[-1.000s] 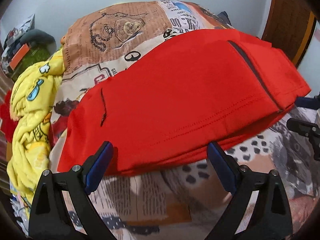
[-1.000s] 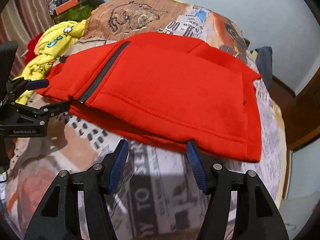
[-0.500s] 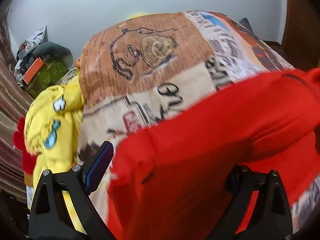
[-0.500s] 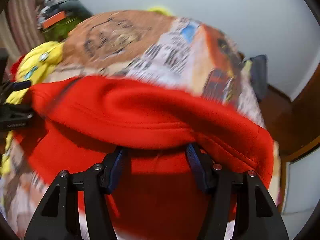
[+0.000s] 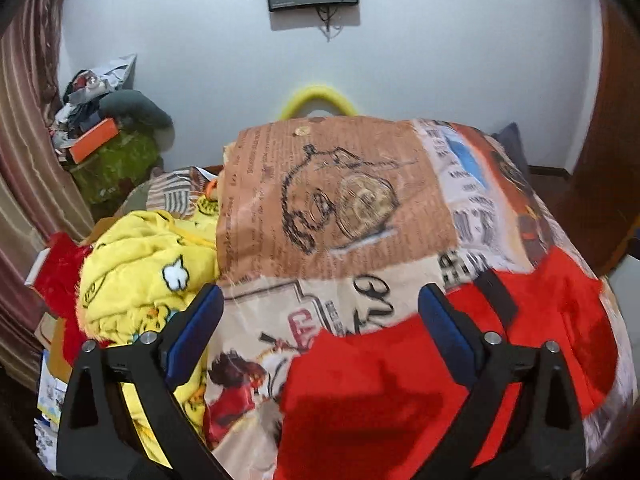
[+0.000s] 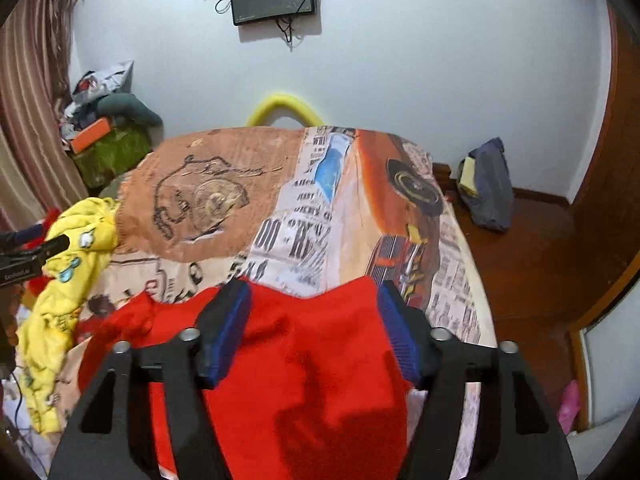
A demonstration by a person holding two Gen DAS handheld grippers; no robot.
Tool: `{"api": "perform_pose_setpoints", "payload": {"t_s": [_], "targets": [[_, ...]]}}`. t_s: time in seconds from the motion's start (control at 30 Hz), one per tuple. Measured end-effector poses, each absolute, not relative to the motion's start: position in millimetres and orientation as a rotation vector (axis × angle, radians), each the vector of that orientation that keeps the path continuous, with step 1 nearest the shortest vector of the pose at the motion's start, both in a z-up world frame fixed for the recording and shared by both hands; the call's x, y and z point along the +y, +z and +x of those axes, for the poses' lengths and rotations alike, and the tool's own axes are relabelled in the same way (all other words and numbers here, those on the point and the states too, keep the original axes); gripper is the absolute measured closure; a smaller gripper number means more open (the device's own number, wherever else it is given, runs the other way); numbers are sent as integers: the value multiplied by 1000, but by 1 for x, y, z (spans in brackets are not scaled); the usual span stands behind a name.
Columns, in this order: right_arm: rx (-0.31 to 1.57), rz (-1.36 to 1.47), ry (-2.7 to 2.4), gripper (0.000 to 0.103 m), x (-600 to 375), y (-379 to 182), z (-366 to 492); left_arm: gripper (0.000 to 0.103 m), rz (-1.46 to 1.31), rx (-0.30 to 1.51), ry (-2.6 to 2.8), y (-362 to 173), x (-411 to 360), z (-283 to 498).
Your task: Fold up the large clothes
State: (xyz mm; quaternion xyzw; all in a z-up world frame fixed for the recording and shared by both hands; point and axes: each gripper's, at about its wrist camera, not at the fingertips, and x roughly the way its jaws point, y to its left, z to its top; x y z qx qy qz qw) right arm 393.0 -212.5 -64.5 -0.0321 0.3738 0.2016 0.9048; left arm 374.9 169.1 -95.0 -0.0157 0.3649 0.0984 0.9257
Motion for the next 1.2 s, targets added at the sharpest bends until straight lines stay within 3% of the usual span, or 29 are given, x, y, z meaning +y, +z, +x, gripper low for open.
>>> {"api": "perform_pose_setpoints", "payload": {"t_s": [0.23, 0.47, 0.63, 0.7, 0.87, 0.9, 0.97, 1.0, 1.2], "targets": [[908, -165, 440, 34, -218, -112, 367, 2, 95, 881, 152, -156, 153, 332], [1098, -220, 454, 34, -217, -180, 355, 3, -32, 1053, 213, -237, 188, 327], [1092, -144, 462, 30, -226, -185, 359, 32, -93, 1114, 222, -269, 211, 353], [1093, -126, 460, 30, -226, -185, 365, 37, -113, 1129, 208, -276, 213, 367], [1082, -113, 435, 28, -218, -192, 375, 37, -181, 1142, 113, -287, 202, 407], [1074, -118, 432, 25, -216, -194, 373, 43, -167, 1139, 115, -288, 198, 413], [1050, -152, 419, 23, -209, -196, 370, 70, -114, 1131, 136, -289, 190, 425], [1041, -167, 414, 23, -207, -196, 369, 92, -97, 1130, 158, -289, 190, 429], [1023, -156, 426, 23, -212, -196, 370, 98, -180, 1022, 241, -258, 224, 415]]}}
